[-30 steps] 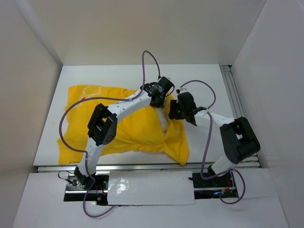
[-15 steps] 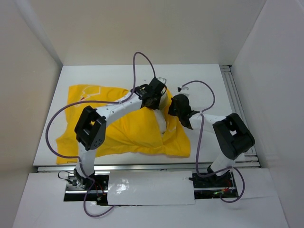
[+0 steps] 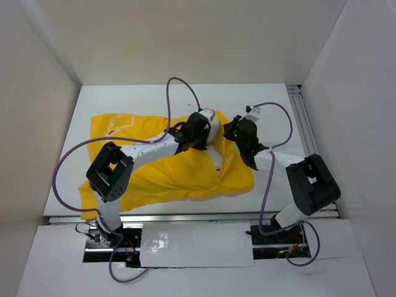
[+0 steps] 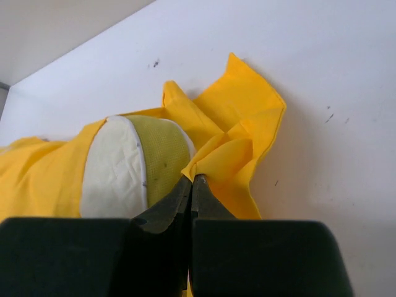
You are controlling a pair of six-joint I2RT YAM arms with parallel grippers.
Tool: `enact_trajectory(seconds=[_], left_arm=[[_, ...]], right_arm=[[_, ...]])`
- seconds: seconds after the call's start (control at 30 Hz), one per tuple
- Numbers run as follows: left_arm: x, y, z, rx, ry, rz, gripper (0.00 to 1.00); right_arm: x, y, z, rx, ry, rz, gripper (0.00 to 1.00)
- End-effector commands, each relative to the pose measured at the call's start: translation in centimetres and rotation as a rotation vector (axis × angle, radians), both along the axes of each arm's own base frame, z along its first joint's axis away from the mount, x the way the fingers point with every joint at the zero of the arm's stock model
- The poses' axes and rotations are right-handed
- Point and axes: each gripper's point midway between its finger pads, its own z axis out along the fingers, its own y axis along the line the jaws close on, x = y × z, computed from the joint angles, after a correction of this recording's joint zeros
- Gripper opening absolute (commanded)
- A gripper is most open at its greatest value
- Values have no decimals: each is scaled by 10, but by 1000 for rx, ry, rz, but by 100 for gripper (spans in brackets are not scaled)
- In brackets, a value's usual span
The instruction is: Put the pillow into the pillowcase
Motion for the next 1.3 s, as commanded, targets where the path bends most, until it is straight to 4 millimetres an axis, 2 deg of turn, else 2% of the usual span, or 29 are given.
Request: enact_trajectory(seconds=[0.0, 0.07, 0.1, 0.13, 0.17, 0.2, 0.23, 0.3, 0.33, 0.37, 0.4, 0.47, 0.53, 0.57, 0.63, 0.67, 0.7, 0.73, 0.77, 0.83, 0.87, 0.93, 0.97, 1.0, 1.03, 1.07, 1.1, 1.2, 1.27], left_arm=[[-92, -1, -63, 100, 306, -178, 0], [-107, -8, -57, 81, 301, -232, 0], [-122, -17, -53, 77, 289, -273, 0], [-131, -15, -57, 92, 286, -282, 0], [-135, -18, -53, 87, 277, -295, 0], [-135, -18, -53, 87, 277, -295, 0], [-139, -19, -61, 91, 306, -306, 0], [-134, -17, -79, 120, 342, -289, 0], [-130, -16, -84, 122, 355, -271, 0], [-129, -20, -88, 114, 363, -279, 0], [-128, -14, -105, 140, 395, -263, 0], [-120, -11, -115, 146, 415, -235, 0], [-112, -9, -117, 144, 418, -203, 0], [-109, -3, -123, 147, 425, -187, 0], [-102, 1, -127, 144, 425, -158, 0], [-99, 4, -126, 135, 433, -149, 0], [-102, 10, -132, 149, 444, -134, 0], [-102, 11, -134, 132, 453, -134, 0], [-107, 11, -137, 126, 462, -154, 0], [-106, 9, -124, 108, 439, -175, 0], [-106, 12, -115, 120, 430, -176, 0], [-97, 4, -70, 80, 326, -192, 0], [-98, -1, -53, 58, 288, -213, 1], [-91, -7, -27, 25, 236, -226, 15], [-89, -9, 9, -25, 174, -232, 32], [-88, -10, 29, -51, 132, -242, 56], [-83, -11, 50, -72, 81, -243, 100], [-79, -9, 100, -116, -16, -248, 100], [-80, -8, 112, -114, -27, -255, 100]], right_arm=[[36, -53, 149, 145, -441, -250, 0], [43, -64, 152, 134, -487, -297, 0], [51, -65, 143, 133, -493, -289, 0], [53, -51, 144, 161, -505, -183, 0], [56, -52, 152, 210, -525, -141, 0], [48, -44, 169, 246, -602, -81, 0], [38, -32, 175, 255, -644, 3, 0], [21, -31, 191, 282, -713, 72, 0], [4, -23, 215, 291, -785, 169, 0], [-5, -22, 227, 327, -816, 201, 0], [-15, -23, 233, 329, -849, 233, 0], [-47, -24, 261, 373, -964, 326, 0], [-52, -23, 267, 393, -933, 383, 0], [-64, -15, 271, 373, -934, 445, 0], [-83, -25, 275, 394, -991, 446, 0], [-101, -33, 291, 401, -1068, 451, 0], [-102, -37, 293, 403, -1057, 448, 0], [-102, -41, 310, 378, -1086, 446, 0], [-100, -42, 314, 361, -1067, 435, 0], [-99, -46, 322, 315, -1094, 414, 0], [-89, -46, 319, 305, -1050, 402, 0], [-78, -41, 316, 284, -986, 412, 0], [-72, -34, 304, 290, -931, 433, 0], [-72, -26, 295, 285, -903, 453, 0], [-70, -24, 290, 271, -887, 457, 0], [-68, -18, 283, 270, -855, 467, 0], [-61, -14, 270, 243, -801, 462, 0], [-61, -2, 261, 215, -757, 484, 0], [-61, 5, 262, 199, -748, 499, 0]])
